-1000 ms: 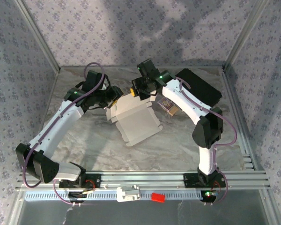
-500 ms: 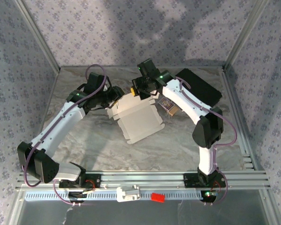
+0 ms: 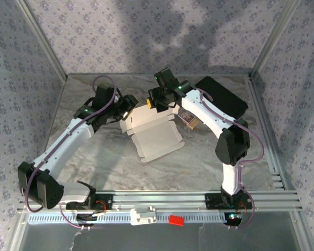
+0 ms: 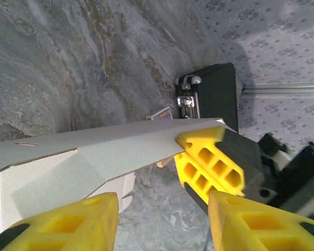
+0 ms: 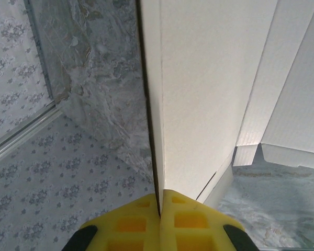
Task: Fold the paper box
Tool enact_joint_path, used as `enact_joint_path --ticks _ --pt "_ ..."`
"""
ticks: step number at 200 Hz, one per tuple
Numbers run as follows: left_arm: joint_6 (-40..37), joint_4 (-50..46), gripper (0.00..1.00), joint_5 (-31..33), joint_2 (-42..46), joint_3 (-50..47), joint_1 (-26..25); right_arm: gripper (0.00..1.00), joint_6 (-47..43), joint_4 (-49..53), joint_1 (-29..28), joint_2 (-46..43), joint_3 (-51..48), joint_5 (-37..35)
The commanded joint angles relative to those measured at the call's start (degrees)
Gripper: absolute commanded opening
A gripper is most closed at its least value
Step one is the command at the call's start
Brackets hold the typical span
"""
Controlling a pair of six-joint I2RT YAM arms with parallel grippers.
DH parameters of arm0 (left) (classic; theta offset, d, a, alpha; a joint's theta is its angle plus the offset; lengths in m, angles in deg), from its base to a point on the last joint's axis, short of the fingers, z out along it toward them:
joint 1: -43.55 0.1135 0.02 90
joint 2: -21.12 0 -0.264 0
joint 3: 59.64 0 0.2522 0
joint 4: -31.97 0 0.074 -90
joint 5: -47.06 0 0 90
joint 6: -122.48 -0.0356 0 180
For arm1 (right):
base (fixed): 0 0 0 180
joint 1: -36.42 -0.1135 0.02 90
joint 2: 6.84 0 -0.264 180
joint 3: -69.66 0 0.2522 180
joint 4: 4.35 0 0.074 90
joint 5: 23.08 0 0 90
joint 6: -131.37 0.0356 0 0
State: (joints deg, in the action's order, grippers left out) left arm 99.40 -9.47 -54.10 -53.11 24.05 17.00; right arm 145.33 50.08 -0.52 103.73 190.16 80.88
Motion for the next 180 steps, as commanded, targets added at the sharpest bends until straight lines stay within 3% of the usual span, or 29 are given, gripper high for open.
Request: enact_joint_path --ticks 1,31,60,113,180 --pt "-2.3 -6.0 0.50 -0.5 4.3 0.7 2.5 0.00 1.1 -0.4 0.2 -2.2 -0.5 0.7" --pt "-3.0 -6.8 0.51 -0.6 6.8 -2.0 5.8 0.00 1.2 -0.1 0.1 -1.8 -0.3 1.1" --pt "-4.4 -5.7 0.51 -2.8 3.7 0.0 6.4 0.00 1.3 0.0 0.1 -1.5 0.0 1.0" --pt "-5.7 -7.6 0.49 -1.7 -1.0 2.4 2.5 0.00 1.5 -0.2 0.3 -0.9 0.3 1.3" --pt "-4.8 -2.8 0.49 -1.2 -4.9 4.0 0.3 0.00 2.3 -1.2 -0.4 -0.1 0.5 2.1"
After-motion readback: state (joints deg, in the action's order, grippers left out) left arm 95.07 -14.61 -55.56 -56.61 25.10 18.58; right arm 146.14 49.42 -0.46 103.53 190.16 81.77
